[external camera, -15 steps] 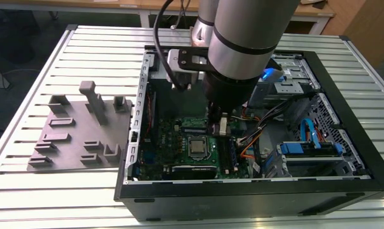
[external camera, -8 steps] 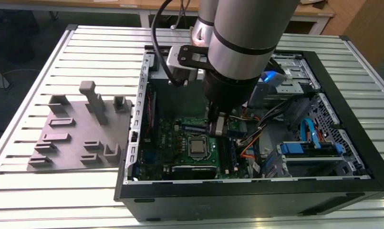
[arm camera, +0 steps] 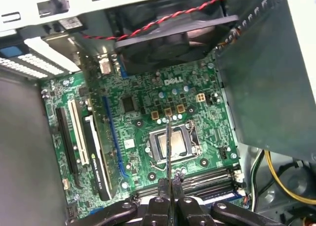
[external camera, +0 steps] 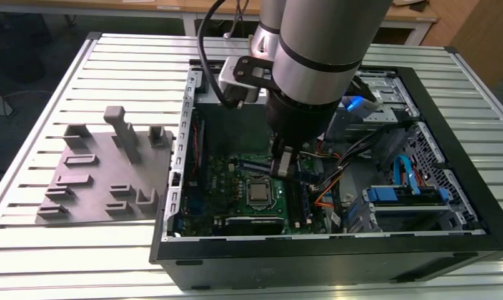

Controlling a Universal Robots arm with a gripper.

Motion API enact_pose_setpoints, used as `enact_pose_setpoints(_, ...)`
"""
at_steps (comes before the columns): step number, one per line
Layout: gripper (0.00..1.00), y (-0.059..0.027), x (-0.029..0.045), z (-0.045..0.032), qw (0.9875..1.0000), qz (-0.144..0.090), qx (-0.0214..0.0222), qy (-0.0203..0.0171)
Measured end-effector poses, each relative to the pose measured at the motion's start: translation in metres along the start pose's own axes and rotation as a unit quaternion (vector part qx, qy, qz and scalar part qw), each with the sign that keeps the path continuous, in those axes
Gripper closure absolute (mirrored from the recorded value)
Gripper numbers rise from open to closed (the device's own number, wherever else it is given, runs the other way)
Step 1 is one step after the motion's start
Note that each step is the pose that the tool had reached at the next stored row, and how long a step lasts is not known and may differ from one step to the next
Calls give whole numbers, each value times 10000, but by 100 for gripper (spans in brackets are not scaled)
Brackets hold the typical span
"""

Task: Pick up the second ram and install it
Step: 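Insert the second ram into the second slot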

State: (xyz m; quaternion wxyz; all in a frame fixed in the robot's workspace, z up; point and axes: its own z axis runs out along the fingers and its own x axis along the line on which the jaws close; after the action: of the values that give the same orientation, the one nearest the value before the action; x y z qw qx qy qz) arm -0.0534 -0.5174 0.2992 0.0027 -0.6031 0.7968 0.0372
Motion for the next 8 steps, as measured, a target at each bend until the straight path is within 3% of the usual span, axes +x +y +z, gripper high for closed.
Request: enact_pose_setpoints(8,87,0,0,0,9994,336,17,-19)
